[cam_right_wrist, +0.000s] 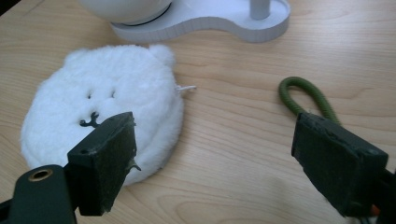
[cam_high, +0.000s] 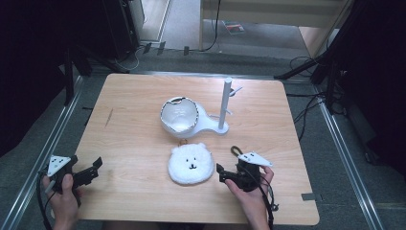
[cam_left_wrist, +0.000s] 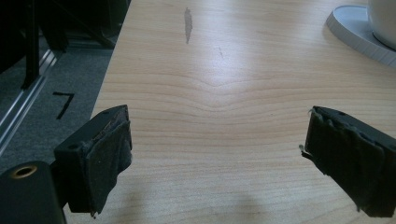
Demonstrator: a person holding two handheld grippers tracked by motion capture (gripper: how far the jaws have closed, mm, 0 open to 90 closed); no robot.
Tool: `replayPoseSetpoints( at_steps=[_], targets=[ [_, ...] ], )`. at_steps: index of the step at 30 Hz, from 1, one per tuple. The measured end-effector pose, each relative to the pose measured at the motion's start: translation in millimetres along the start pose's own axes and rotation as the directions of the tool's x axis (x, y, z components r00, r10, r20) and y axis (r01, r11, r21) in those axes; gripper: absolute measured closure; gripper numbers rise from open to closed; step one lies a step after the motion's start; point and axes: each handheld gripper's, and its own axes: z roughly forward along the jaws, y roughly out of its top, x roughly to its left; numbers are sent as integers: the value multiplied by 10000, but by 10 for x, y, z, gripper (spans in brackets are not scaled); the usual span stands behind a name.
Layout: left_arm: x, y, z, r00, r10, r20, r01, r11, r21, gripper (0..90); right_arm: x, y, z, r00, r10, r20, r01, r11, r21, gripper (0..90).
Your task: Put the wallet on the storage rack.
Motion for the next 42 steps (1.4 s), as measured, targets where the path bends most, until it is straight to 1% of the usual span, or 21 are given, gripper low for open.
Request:
replayPoseSetpoints(
  at_steps=[1, 2, 3, 6, 13, 14, 15, 17, 18, 19, 20, 21, 24, 25, 26, 27, 31, 36, 40, 41, 42],
  targets=[
    [0, 0, 0, 10000, 0, 0, 0, 10000, 0, 79, 0, 0, 0, 10000, 0, 0, 0, 10000, 0, 145],
    [1, 1, 1, 10000, -5, 4, 5, 10000, 5, 79, 46, 2, 61, 10000, -38, -52, 39, 9999, 132, 145],
    [1, 1, 1, 10000, -5, 4, 5, 10000, 5, 79, 46, 2, 61, 10000, -38, -52, 39, 9999, 132, 145],
    [1, 1, 2, 10000, -19, 9, 19, 10000, 17, 79, 107, 4, 179, 10000, -44, -86, 47, 9993, 363, 147],
    [5, 2, 1, 10000, -34, 25, 34, 10000, 35, 79, 165, 36, 368, 9990, 197, -395, -165, 9967, 799, 168],
    [6, 2, 2, 10000, -55, 40, 55, 10000, 18, 79, 175, 43, 424, 9969, 380, -691, -315, 9951, 938, 220],
    [6, 2, 2, 10000, -54, 43, 54, 10000, 27, 79, 175, 43, 449, 9953, 409, -874, -328, 9951, 928, 243],
    [6, 2, 2, 10000, -49, 48, 49, 10000, 24, 79, 170, 42, 487, 9923, 582, -1091, -475, 9940, 980, 278],
    [6, 3, 2, 10000, -38, 43, 38, 10000, 24, 79, 170, 42, 487, 9923, 582, -1091, -475, 9940, 980, 278],
    [6, 3, 2, 10000, -36, 46, 36, 10000, 35, 79, 160, 39, 509, 9885, 866, -1243, -738, 9918, 1046, 325],
    [6, 3, 2, 10000, -36, 46, 36, 10000, 35, 79, 150, 39, 521, 9855, 985, -1378, -838, 9905, 1089, 332],
    [5, 4, 2, 10000, -32, 31, 32, 10000, 53, 79, 150, 39, 521, 9855, 985, -1378, -838, 9905, 1089, 332],
    [4, 4, 3, 10000, -28, 26, 28, 10000, 51, 79, 128, 31, 554, 9756, 1209, -1835, -1003, 9880, 1178, 401],
    [4, 4, 3, 10000, -28, 26, 28, 10000, 51, 79, 128, 31, 554, 9756, 1209, -1835, -1003, 9880, 1178, 401],
    [4, 4, 3, 10000, -28, 25, 28, 10000, 53, 79, 129, 25, 562, 9686, 1360, -2083, -1106, 9855, 1289, 423],
    [3, 4, 4, 10000, -32, 18, 32, 10000, 41, 79, 134, 21, 568, 9668, 1399, -2138, -1126, 9844, 1349, 424],
    [4, 4, 4, 10000, -24, 27, 24, 10000, 50, 79, 144, 0, 589, 9670, 1405, -2124, -1118, 9836, 1419, 444],
    [2, 4, 6, 10000, -37, 6, 37, 10000, 49, 79, 162, -32, 609, 9621, 1209, -2445, -916, 9876, 1277, 502],
    [2, 3, 6, 10000, -37, 6, 37, 10000, 45, 79, 179, -53, 623, 9641, 1096, -2419, -832, 9897, 1169, 607],
    [2, 3, 6, 10000, -37, 6, 37, 10000, 45, 79, 179, -53, 623, 9641, 1096, -2419, -832, 9897, 1169, 607],
    [2, 3, 5, 10000, -36, 2, 36, 10000, 45, 79, 183, -69, 628, 9640, 1114, -2414, -864, 9900, 1118, 659]
  ],
)
